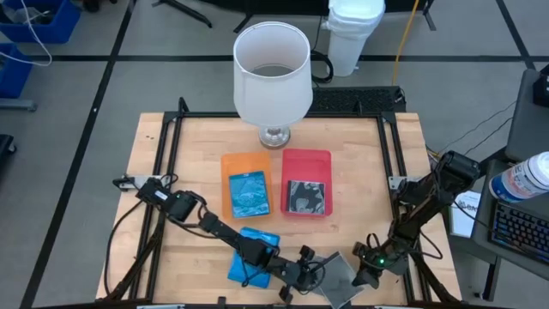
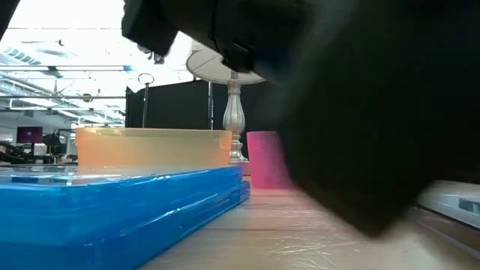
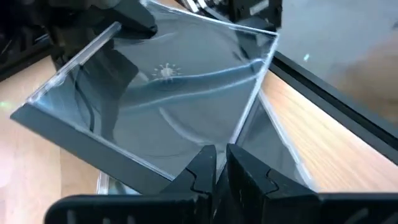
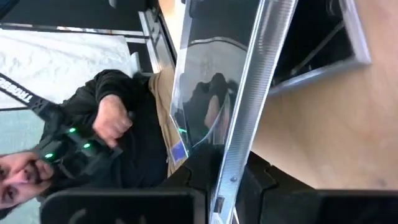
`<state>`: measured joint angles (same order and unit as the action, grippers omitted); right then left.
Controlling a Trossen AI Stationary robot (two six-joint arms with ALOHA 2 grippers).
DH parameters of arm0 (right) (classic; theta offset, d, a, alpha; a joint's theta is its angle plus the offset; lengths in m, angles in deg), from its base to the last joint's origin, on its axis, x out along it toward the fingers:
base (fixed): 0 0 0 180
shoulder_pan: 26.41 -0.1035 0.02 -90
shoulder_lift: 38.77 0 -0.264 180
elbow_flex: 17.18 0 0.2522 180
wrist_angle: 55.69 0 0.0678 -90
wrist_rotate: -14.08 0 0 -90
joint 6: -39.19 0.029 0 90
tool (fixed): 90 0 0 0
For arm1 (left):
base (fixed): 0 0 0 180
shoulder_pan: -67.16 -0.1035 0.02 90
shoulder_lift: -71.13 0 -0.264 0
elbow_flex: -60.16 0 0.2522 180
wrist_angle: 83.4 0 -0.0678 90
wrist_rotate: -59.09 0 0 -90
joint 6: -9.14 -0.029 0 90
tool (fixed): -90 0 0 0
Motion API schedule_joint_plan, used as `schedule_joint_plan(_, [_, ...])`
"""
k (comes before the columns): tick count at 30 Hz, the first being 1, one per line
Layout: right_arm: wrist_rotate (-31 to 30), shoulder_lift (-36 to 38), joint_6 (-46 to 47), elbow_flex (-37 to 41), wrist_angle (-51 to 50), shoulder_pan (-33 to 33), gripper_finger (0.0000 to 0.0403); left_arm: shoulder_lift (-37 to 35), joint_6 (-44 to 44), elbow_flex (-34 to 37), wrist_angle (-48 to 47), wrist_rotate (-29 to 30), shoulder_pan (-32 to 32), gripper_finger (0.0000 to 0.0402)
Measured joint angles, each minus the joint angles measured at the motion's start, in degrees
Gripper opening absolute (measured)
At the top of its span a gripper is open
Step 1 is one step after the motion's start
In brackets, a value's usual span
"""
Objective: Pick & place jewel cases by type
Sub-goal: Put the black CD case into the red bin
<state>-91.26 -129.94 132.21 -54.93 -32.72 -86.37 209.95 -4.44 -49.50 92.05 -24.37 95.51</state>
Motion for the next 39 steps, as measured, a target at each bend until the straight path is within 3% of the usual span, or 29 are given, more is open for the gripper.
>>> schedule_joint_plan(8, [-1.0,-0.04,-4.2,0.0,1.75,-0.01,0.003,-11.9,-3.96,0.06,-13.12,3.4,4.98,0.0042])
schedule_joint_plan(18, [-2.8,-0.15,-13.04,0.17,9.03,0.81,0.0022,-21.83,2.09,-0.05,-33.84,4.04,12.69,0.0042])
schedule_joint_plan(21, [-2.75,0.83,-17.55,0.08,12.64,1.56,0.0022,-21.87,4.58,0.84,-35.76,4.59,14.63,0.0042])
schedule_joint_plan(25, [-1.24,5.08,-25.16,-2.13,9.46,4.66,0.0021,-21.91,5.93,4.87,-33.58,6.61,17.07,0.0042])
schedule_joint_plan(28, [2.25,10.88,-32.41,-6.31,-0.32,8.17,0.0021,-21.87,7.35,10.35,-27.81,8.97,18.15,0.0042])
schedule_joint_plan(32, [3.51,19.32,-41.16,-16.66,-27.17,13.03,0.0021,-25.15,5.85,19.22,-15.21,17.61,19.21,0.0042])
schedule_joint_plan(35, [2.9,22.94,-46.78,-25.13,-44.82,15.91,0.0021,-32.35,2.53,27.28,-8.71,19.4,18.96,0.0042])
schedule_joint_plan(39, [0.13,25.11,-53.43,-32.58,-56.98,18.56,0.002,-46.78,-2.15,38.28,0.95,15.43,14.89,0.0042])
